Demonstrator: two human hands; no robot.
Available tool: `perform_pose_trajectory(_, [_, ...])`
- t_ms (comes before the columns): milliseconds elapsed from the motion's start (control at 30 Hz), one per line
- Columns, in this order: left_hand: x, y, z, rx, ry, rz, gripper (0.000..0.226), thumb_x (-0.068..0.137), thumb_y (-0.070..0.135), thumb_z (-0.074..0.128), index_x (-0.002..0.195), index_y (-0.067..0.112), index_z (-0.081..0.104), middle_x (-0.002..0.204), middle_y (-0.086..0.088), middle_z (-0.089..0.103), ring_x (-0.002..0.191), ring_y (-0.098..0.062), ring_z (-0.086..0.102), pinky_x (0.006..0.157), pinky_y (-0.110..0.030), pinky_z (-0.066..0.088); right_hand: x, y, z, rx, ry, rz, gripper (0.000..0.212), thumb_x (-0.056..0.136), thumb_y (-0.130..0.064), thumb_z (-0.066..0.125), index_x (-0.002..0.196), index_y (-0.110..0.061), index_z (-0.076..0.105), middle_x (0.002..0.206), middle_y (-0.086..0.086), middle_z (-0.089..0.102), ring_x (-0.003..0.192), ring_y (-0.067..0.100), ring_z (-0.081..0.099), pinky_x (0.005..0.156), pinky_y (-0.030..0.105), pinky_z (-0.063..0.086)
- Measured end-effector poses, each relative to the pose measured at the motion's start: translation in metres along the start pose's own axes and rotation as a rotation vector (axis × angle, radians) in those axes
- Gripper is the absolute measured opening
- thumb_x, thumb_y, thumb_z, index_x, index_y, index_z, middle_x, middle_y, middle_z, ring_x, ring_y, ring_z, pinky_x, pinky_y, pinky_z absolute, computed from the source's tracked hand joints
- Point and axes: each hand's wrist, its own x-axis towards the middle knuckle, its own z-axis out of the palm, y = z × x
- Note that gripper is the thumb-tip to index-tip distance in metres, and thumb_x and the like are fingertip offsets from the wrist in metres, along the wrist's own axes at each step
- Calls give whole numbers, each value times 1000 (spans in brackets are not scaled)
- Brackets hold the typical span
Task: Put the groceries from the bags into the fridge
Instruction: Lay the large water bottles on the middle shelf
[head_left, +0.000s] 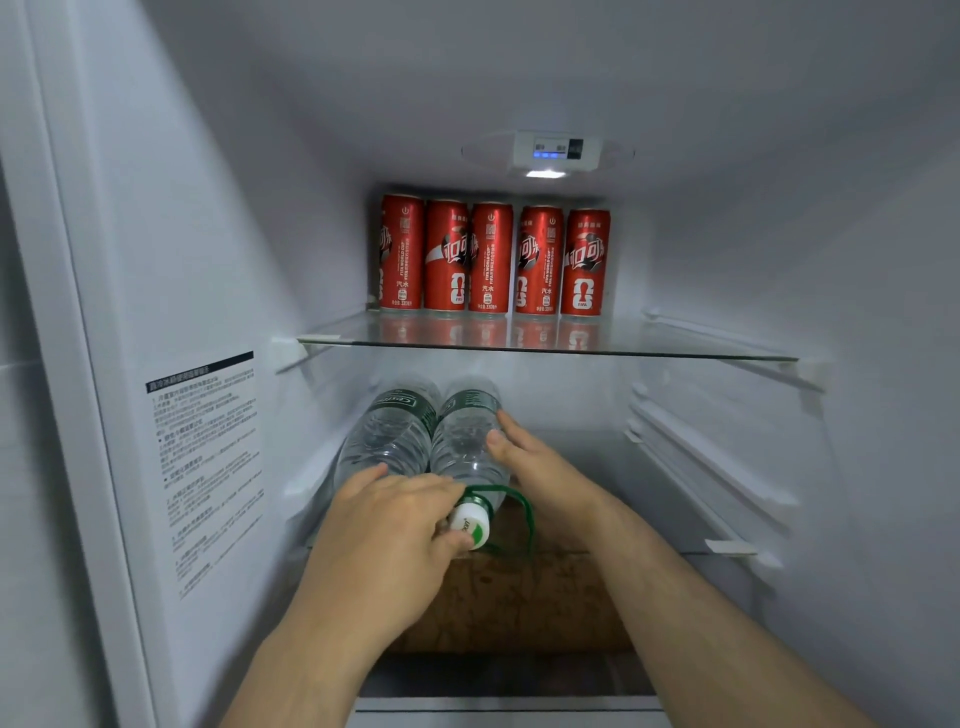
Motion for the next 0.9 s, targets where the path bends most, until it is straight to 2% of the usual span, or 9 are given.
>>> perform_pose_trajectory(67, [-2, -3, -2, 22, -8, -6, 34, 64, 52, 80, 90, 32, 72, 89, 16, 72, 85, -8, 66, 86, -23, 34, -2, -2, 2, -32, -15, 12, 36, 91, -60, 54, 126, -61, 46, 128, -22, 58, 124, 7, 52, 113, 43, 38])
perform_pose_trajectory(100, [-3, -5, -4, 24, -7, -10, 41, 64, 55, 80, 97, 32, 72, 96, 16, 72, 91, -9, 66, 86, -24, 35, -2, -2, 2, -48, -12, 17, 53, 82, -70, 58, 132, -61, 44, 137, -18, 55, 130, 11, 49, 113, 46, 37])
perform_pose_trajectory(167, [-7, -8, -9, -25, -6, -63, 60, 69, 56, 76, 123, 33, 64, 125, 17, 62, 117, -9, 55, 101, -26, 30, -4, 1, -2, -76, 7, 12, 76, 72, -78, 62, 140, -54, 39, 144, -14, 51, 133, 14, 48, 112, 48, 38])
perform_pose_trajectory(233, [-13, -13, -12, -111, 7, -118, 71, 75, 53, 72, 139, 34, 48, 142, 19, 45, 133, -3, 37, 114, -26, 19, -18, -7, -1, -96, 78, 13, 69, 80, -68, 59, 142, -44, 43, 142, -11, 53, 130, 15, 51, 109, 45, 42])
perform_pose_trajectory(300, [-21, -14, -15, -169, 67, -148, 71, 78, 50, 71, 141, 37, 43, 141, 26, 36, 130, 6, 26, 114, -23, 14, -39, -17, 2, -160, 134, -6, 54, 91, -59, 51, 141, -38, 47, 137, -15, 54, 123, 9, 53, 99, 33, 47])
perform_pose_trajectory(367, [-28, -10, -19, -207, 111, -176, 65, 79, 47, 70, 139, 38, 46, 133, 31, 32, 128, 8, 25, 112, -20, 14, -64, -26, 8, -213, 196, -54, 42, 101, -47, 45, 141, -35, 47, 128, -22, 50, 115, 0, 49, 87, 18, 42])
perform_pose_trajectory(600, [-52, 14, -27, -279, 109, -173, 57, 80, 46, 70, 134, 41, 51, 132, 37, 35, 130, 8, 32, 110, -19, 22, -147, -14, 26, -512, 429, -189, 45, 98, -35, 55, 142, -36, 46, 138, -23, 47, 129, -4, 41, 108, 23, 35])
perform_pose_trajectory(700, [-67, 32, -24, -353, 17, -141, 60, 80, 48, 70, 134, 48, 45, 130, 48, 24, 133, 14, 25, 112, -16, 18, -181, -2, 29, -650, 515, -205, 47, 97, -31, 54, 143, -33, 45, 144, -20, 45, 134, -2, 38, 112, 22, 31])
perform_pose_trajectory(900, [-94, 70, -5, -391, -90, -59, 64, 71, 70, 49, 131, 56, 33, 136, 46, 17, 133, 24, 10, 108, -3, 5, -242, 25, 21, -754, 604, -110, 52, 98, -32, 50, 148, -35, 36, 152, -19, 35, 139, 1, 29, 116, 23, 25])
